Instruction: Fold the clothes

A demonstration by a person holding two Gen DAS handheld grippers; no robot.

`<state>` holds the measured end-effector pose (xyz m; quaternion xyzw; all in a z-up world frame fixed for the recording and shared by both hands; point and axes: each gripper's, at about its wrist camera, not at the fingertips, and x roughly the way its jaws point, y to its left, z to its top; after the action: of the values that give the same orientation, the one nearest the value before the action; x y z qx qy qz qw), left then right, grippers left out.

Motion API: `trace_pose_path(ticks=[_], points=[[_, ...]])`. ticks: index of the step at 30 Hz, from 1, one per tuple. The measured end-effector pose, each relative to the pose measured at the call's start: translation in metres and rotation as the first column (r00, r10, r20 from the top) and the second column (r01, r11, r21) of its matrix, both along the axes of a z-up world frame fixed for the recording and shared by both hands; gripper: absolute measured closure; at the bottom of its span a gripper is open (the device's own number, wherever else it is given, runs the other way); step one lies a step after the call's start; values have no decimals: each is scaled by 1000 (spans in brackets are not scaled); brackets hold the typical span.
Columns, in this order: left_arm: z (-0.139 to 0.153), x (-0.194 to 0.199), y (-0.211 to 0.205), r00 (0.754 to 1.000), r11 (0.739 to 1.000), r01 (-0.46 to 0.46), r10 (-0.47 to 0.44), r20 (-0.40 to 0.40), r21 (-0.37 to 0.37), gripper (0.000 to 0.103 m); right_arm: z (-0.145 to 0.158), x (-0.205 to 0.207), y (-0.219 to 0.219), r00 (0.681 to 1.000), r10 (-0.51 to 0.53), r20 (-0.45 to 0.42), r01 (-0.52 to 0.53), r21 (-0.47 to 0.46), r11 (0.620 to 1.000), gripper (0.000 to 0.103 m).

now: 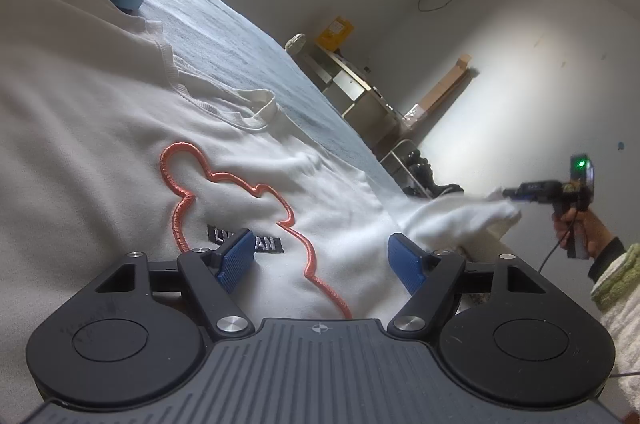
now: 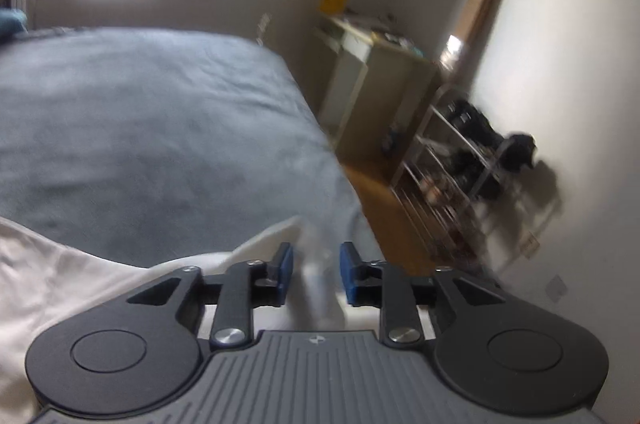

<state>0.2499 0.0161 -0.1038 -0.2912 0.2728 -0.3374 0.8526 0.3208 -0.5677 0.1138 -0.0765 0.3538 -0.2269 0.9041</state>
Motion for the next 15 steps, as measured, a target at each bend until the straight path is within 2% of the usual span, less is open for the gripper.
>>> trace_pose_path(ticks=[1, 2, 4, 6, 8, 10, 11, 14, 15], points=[[0, 0, 0, 1000, 1000, 0, 0, 0, 0, 28, -8, -4, -7, 999, -28, -19, 28, 13, 1000, 70], [0, 0, 0, 1000, 1000, 0, 0, 0, -1, 28, -12, -9, -15, 999, -50, -13, 51, 56, 997, 66], [0, 0, 0, 1000, 1000, 1, -1, 0, -1, 28, -16, -24, -31, 994, -105, 12, 102, 157, 982, 65], [0, 1, 0, 1000, 1000, 1, -1, 0, -1, 28, -11, -42, -42, 988, -140, 62, 119, 264, 957, 65], [0, 1, 0, 1000, 1000, 2, -2, 0, -1, 28, -4, -61, -49, 978, -177, 114, 121, 387, 914, 63], [0, 1, 0, 1000, 1000, 2, -2, 1, -1, 28, 2, -80, -55, 961, -222, 164, 110, 512, 852, 60], [0, 1, 0, 1000, 1000, 3, -3, 1, -1, 28, 2, -90, -56, 952, -244, 185, 93, 584, 806, 60], [0, 1, 0, 1000, 1000, 3, -3, 1, -1, 27, -10, -117, -61, 936, -294, 195, 49, 753, 656, 46], [0, 1, 0, 1000, 1000, 4, -4, 1, -1, 27, -18, -122, -61, 935, -303, 182, 47, 787, 615, 46]])
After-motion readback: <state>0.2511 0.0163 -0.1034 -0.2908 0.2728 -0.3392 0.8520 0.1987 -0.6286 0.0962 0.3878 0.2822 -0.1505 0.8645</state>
